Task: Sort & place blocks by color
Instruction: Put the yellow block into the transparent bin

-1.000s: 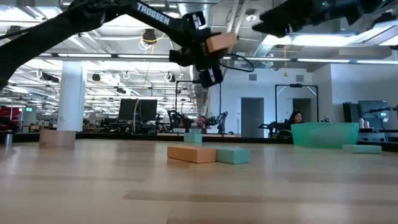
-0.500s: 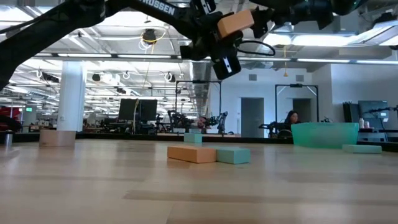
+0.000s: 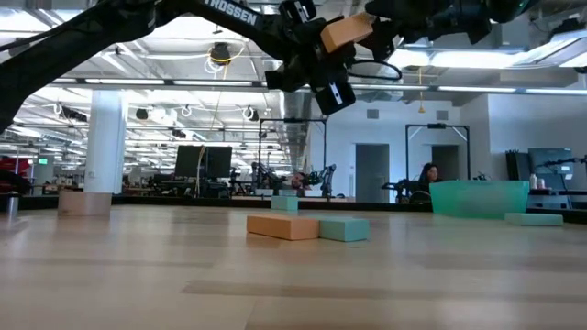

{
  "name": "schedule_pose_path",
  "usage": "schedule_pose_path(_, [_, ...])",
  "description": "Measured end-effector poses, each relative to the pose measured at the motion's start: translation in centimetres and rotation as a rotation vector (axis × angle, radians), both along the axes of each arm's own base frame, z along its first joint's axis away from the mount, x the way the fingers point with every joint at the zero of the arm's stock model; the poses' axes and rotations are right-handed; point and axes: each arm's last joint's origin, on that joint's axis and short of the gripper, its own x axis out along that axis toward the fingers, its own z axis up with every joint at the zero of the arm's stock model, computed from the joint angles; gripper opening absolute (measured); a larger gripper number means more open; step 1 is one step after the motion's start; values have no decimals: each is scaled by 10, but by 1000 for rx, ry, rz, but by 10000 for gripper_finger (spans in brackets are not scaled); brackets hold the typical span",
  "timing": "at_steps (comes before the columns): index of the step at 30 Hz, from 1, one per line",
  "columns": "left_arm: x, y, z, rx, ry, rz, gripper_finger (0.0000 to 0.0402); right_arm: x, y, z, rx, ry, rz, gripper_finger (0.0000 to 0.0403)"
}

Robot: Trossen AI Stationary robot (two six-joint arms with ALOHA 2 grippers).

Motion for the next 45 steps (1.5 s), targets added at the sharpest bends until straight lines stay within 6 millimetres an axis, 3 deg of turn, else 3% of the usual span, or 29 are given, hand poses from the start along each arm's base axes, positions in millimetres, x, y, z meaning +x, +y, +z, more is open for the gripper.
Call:
schedule_pose_path(5, [6, 2, 2, -2, -2, 2, 107, 3, -1, -4, 4, 18, -3, 325])
schedule_pose_path(9, [8, 3, 4, -4, -1, 3, 107, 5, -2, -6, 4, 23, -5, 298])
schedule_pose_path(13, [8, 3, 4, -5, 1, 3, 108, 5, -2, -5, 0, 9, -5, 242])
schedule_pose_path(19, [8, 3, 4, -16, 6, -1, 134, 5, -1, -4, -10, 6, 2, 124])
schedule_pose_path(24, [7, 9, 2, 44, 4, 37, 180, -1, 0, -3, 35, 34, 3, 125])
schedule_pose_path(29, [-9, 47, -2, 143, 95, 182, 212, -21, 8, 2, 201, 144, 10, 125])
schedule_pose_path(33, [-32, 79, -4, 293, 250, 339, 216, -43, 21, -1, 397, 336, 43, 125])
schedule_pose_path(37, [-55, 98, -1, 480, 376, 438, 217, -61, 42, -11, 598, 607, 58, 133])
schedule_pose_path(45, [-77, 105, 9, 652, 446, 445, 202, -93, 100, -52, 807, 1272, 21, 131])
